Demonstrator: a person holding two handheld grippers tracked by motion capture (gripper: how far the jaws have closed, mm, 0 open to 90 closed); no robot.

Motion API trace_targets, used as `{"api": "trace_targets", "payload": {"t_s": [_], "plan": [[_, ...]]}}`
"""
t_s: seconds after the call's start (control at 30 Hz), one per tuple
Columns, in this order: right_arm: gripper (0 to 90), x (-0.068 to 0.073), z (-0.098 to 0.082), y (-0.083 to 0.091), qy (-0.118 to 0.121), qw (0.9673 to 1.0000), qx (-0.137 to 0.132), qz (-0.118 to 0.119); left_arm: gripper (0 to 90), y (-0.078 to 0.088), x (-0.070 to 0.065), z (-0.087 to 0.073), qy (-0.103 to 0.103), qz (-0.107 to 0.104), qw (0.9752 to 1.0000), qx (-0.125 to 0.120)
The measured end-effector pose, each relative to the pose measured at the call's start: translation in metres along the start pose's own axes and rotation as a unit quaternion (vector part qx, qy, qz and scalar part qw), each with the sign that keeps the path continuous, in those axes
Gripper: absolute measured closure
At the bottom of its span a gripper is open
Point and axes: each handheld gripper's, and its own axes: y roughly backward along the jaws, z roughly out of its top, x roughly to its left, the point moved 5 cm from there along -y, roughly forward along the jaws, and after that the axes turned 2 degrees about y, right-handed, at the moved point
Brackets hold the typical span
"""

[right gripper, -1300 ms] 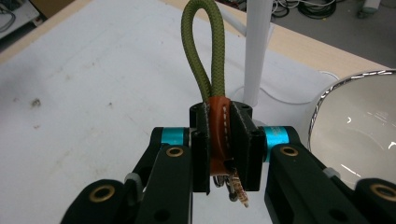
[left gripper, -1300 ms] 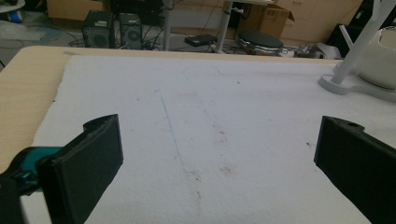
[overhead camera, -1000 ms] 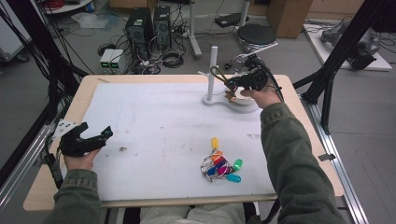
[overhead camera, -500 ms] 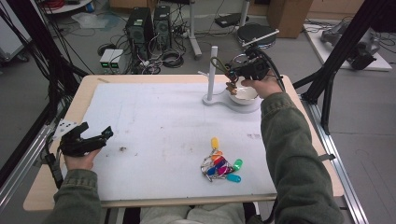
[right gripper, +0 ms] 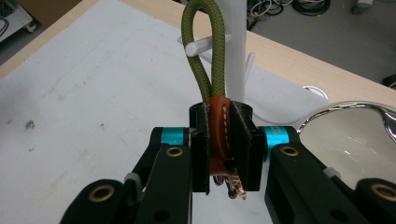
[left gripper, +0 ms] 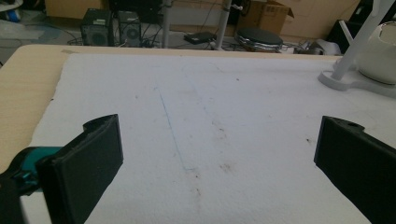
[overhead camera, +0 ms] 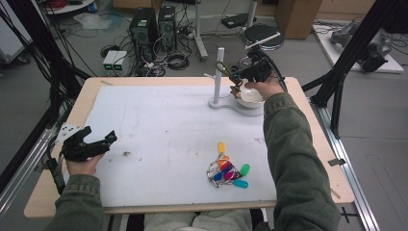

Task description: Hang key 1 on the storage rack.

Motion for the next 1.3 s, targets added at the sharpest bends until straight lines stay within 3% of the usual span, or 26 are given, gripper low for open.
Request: {"api": "trace_targets", "payload": {"t_s": [0.37, 0.9, 1.3], "plan": [[78.3, -0.004, 0.000, -0.014, 0.003, 1.0000, 0.006, -0.005, 1.7, 0.000, 0.000, 0.000, -0.001, 0.000, 1.0000, 0.001], [77.7, -0.009, -0.004, -0.037, -0.016, 0.9994, -0.003, -0.030, 1.7, 0.000, 0.000, -0.001, -0.001, 0.000, 1.0000, 0.003], [76.0, -0.005, -0.004, -0.049, -0.018, 0.9995, 0.001, -0.025, 1.7, 0.000, 0.000, -0.001, -0.001, 0.000, 1.0000, 0.004]]}}
